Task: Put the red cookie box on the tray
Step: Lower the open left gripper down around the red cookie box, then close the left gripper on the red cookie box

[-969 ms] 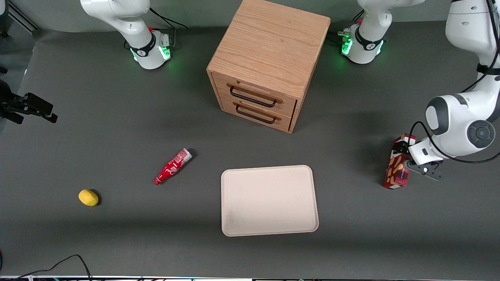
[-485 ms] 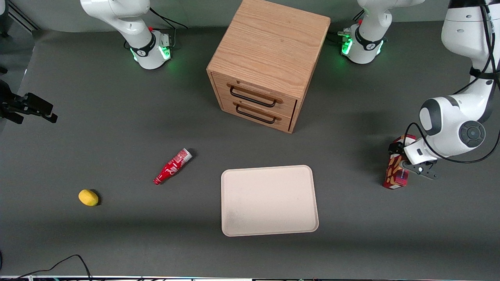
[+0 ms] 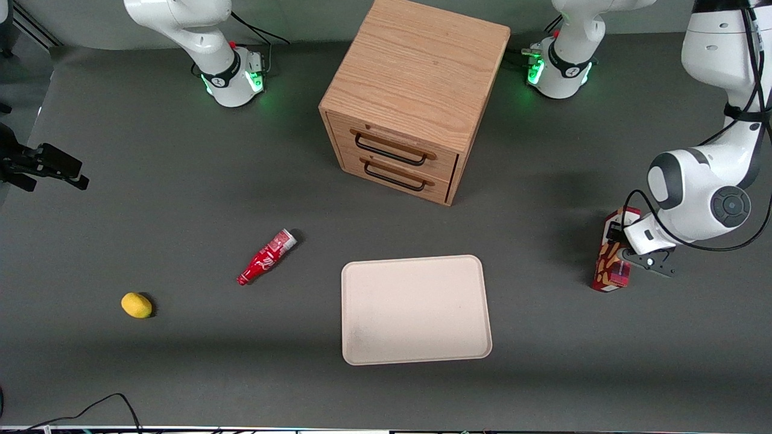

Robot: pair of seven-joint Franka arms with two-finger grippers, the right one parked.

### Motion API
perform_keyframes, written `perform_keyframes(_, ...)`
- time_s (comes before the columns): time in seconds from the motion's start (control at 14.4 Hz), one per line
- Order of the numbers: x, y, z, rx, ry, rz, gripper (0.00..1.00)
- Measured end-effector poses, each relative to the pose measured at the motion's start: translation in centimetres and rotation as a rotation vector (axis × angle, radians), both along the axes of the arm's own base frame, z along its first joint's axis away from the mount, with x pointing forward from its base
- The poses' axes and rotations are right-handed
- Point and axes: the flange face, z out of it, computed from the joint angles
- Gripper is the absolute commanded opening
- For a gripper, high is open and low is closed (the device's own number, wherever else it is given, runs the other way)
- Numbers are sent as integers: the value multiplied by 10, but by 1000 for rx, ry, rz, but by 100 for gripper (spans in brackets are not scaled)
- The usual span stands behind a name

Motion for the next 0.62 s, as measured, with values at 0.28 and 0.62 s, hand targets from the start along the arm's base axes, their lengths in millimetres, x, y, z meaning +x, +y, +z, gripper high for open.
perform_keyframes(0.28, 0, 0, 0, 0, 0, -1, 0)
perform_keyframes(0.62, 14, 2, 25, -13, 26, -11, 0)
